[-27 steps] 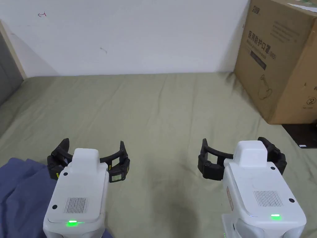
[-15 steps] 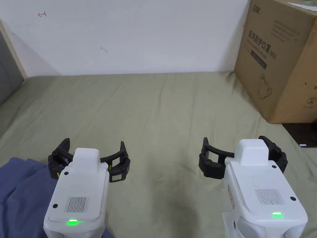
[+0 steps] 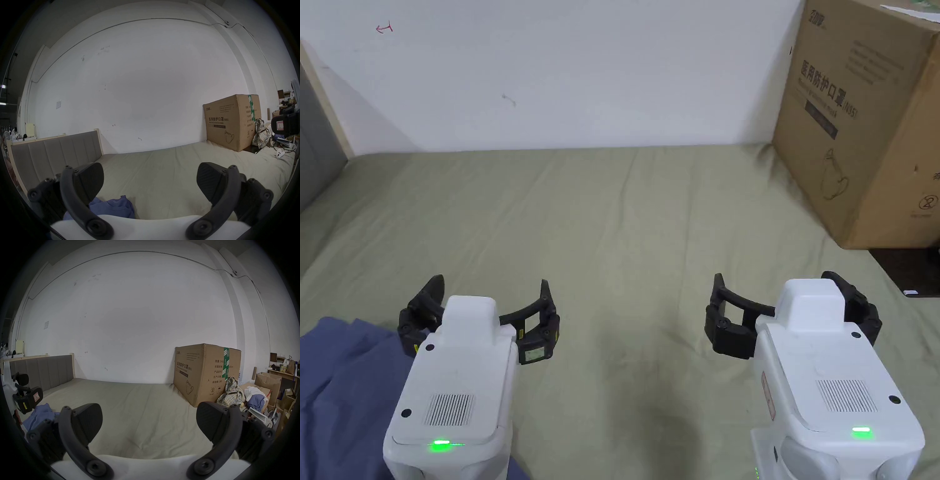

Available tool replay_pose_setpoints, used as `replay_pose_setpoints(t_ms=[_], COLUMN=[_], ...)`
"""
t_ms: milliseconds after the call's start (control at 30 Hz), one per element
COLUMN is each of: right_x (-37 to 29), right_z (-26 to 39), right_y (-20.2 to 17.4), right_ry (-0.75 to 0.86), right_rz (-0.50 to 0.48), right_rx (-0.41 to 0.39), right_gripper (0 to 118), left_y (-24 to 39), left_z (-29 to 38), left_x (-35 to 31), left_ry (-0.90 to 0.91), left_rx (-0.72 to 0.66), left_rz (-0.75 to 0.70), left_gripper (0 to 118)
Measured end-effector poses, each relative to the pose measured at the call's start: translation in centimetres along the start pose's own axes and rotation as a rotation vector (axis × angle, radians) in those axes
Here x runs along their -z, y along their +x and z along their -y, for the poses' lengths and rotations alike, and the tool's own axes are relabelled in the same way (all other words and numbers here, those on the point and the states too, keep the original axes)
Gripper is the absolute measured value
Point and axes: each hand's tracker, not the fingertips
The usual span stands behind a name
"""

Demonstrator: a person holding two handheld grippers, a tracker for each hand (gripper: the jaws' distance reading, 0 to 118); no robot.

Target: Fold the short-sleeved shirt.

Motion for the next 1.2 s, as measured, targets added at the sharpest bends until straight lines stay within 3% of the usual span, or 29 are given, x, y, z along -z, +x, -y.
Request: replay_pose_setpoints(t_ms=[33,67,100,133,167,467,667,1200], right_x=[0.0,-0.1,-0.1,-0.1,-0.1,0.0,0.8,1.9], right_z=[0.0,0.0,-0.1,-0.1,-0.1,-0.3,-0.9,-2.5], right_y=[0.0,-0.1,-0.2,-0.3,-0.2,0.1,-2.2,-19.9], right_ry=[0.0,0.0,0.002,0.007,0.008,-0.008,0.005,0.046], right_rz=[0.0,0.002,0.006,0.015,0.021,0.002,-0.072,-0.516], right_rx=[-0.002,-0.005,-0.011,-0.019,-0.025,0.004,0.0,0.018], right_gripper=[104,90,60,30,1,0,0,0], left_y=[0.0,0.0,0.1,0.3,0.3,0.0,-3.0,-20.1], left_z=[-0.1,-0.1,-0.3,-0.4,-0.4,-0.5,-0.5,0.4], left_x=[-0.1,-0.1,-0.1,0.2,0.4,0.1,-0.8,-10.8], left_ry=[0.001,0.0,-0.005,-0.018,-0.039,-0.054,-0.061,-0.131], left_rx=[-0.006,-0.013,-0.017,-0.018,-0.016,-0.023,-0.028,0.03], left_rz=[0.001,0.004,0.005,0.007,0.022,0.038,-0.036,-0.469], left_gripper=[104,86,46,16,2,0,0,0])
